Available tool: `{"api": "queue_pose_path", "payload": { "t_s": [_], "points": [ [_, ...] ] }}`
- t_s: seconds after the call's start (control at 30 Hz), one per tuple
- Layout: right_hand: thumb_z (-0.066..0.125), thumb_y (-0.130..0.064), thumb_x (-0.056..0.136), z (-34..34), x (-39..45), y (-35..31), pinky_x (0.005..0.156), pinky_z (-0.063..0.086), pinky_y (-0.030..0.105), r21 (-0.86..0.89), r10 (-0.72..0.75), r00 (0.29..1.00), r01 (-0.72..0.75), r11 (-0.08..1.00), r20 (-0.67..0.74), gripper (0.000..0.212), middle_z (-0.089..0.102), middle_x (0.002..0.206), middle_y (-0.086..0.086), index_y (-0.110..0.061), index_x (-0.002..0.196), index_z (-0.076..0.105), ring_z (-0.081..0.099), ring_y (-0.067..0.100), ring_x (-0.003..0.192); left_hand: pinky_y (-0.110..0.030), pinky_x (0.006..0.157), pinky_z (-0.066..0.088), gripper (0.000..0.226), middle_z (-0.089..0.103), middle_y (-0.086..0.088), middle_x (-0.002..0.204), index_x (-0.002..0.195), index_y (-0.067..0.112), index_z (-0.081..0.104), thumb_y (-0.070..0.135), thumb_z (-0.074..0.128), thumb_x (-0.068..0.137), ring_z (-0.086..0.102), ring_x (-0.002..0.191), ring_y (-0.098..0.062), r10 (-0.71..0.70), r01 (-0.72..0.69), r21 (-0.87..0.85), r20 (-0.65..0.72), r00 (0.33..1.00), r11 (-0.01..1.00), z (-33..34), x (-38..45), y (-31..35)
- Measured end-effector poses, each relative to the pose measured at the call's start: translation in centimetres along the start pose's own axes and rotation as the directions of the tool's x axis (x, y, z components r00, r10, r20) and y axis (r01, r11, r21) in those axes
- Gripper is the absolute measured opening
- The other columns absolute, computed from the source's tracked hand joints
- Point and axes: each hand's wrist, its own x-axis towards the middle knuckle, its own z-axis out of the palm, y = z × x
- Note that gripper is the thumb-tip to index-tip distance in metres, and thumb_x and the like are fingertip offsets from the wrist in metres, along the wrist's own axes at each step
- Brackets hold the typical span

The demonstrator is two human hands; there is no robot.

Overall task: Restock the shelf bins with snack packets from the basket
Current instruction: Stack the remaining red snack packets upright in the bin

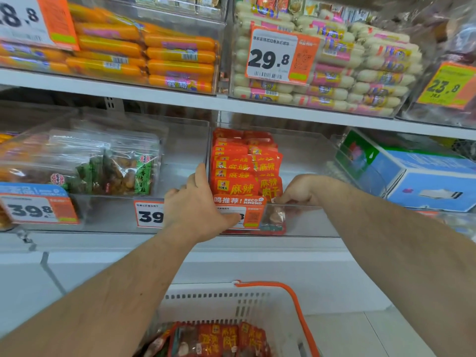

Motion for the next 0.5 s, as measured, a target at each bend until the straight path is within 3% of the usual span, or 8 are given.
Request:
{"api": "queue_pose_path", "payload": {
  "t_s": [0.07,0.13,0.2,0.27,0.33,0.4,0.43,0.5],
  "points": [
    [0.075,-0.026,0.086,-0.5,-1.0,-0.4,0.062,0.050,0.028,-0.052,-0.031,0.983,0.022,0.998,-0.181,0.026,0.070,0.075,0.013,-0.002,0.080,0.065,0.061,0.021,0.058,-0.045,0.103,0.039,0.108,0.054,0.005,0.131,0.137,0.025,0.022,0.078,0.071,0.057,0.057,0.117,-0.020,-0.001,0.002,-0.025,0.049,0.999,1.000,-0.3,0.0,0.0],
    [0.074,-0.031,0.083,-0.3,-2.3,-0.7,0.062,0.049,0.027,-0.115,-0.109,0.878,0.062,0.991,-0.466,0.027,0.071,0.081,0.011,-0.005,0.082,0.067,0.063,0.024,0.066,-0.045,0.105,0.037,0.107,0.053,0.004,0.131,0.136,0.025,0.024,0.076,0.073,0.056,0.055,0.119,-0.021,-0.004,0.012,-0.088,0.101,0.995,0.996,-1.1,0.1,0.2],
    [0.065,-0.024,0.084,1.3,-4.4,-0.4,0.072,0.045,0.029,-0.169,-0.279,0.622,0.232,0.958,-0.732,0.014,0.069,0.094,0.007,-0.011,0.089,0.067,0.062,0.027,0.085,-0.046,0.109,0.030,0.110,0.042,0.000,0.140,0.141,0.022,0.024,0.068,0.078,0.057,0.045,0.128,-0.024,-0.004,0.016,-0.180,0.069,0.998,0.984,-1.8,-0.2,0.3],
    [0.060,-0.014,0.081,4.2,-7.2,0.3,0.069,0.036,0.027,-0.276,-0.462,0.307,0.494,0.824,-0.832,0.004,0.060,0.086,0.000,-0.015,0.085,0.062,0.054,0.018,0.081,-0.045,0.110,0.025,0.105,0.032,-0.009,0.146,0.144,0.013,0.026,0.056,0.077,0.063,0.034,0.133,-0.028,0.125,-0.156,-0.177,-0.173,0.977,0.972,-2.0,-1.8,0.1],
    [0.060,-0.012,0.075,7.9,-9.1,1.4,0.062,0.029,0.023,-0.369,-0.584,0.165,0.633,0.681,-0.795,0.003,0.053,0.075,-0.006,-0.015,0.077,0.060,0.043,0.006,0.071,-0.042,0.102,0.028,0.082,0.041,-0.012,0.135,0.135,0.009,0.039,0.047,0.065,0.067,0.040,0.124,-0.029,0.395,-0.451,-0.068,-0.376,0.838,0.890,-1.6,-4.5,-0.5],
    [0.059,-0.014,0.072,11.4,-9.1,3.1,0.060,0.035,0.025,-0.386,-0.671,0.233,0.668,0.636,-0.704,0.004,0.056,0.069,-0.005,-0.015,0.075,0.062,0.046,0.009,0.064,-0.038,0.095,0.027,0.065,0.052,-0.007,0.124,0.126,0.015,0.046,0.046,0.056,0.070,0.051,0.113,-0.028,0.554,-0.577,-0.057,-0.212,0.805,0.815,-0.3,-7.4,-1.6],
    [0.059,-0.014,0.072,13.2,-8.5,4.1,0.059,0.041,0.027,-0.393,-0.710,0.318,0.659,0.642,-0.628,0.005,0.058,0.069,-0.003,-0.015,0.076,0.063,0.053,0.016,0.064,-0.035,0.094,0.026,0.061,0.056,-0.003,0.121,0.126,0.018,0.048,0.046,0.053,0.073,0.056,0.110,-0.025,0.569,-0.568,-0.094,-0.016,0.822,0.818,0.3,-8.7,-2.1],
    [0.061,-0.015,0.078,15.8,-7.2,5.5,0.064,0.050,0.034,-0.379,-0.708,0.586,0.599,0.706,-0.394,0.003,0.062,0.074,-0.003,-0.018,0.078,0.063,0.062,0.025,0.074,-0.032,0.098,0.024,0.055,0.057,0.006,0.126,0.130,0.025,0.049,0.046,0.049,0.079,0.056,0.113,-0.018,0.487,-0.480,-0.120,0.379,0.787,0.869,1.3,-10.8,-2.9]
  ]
}}
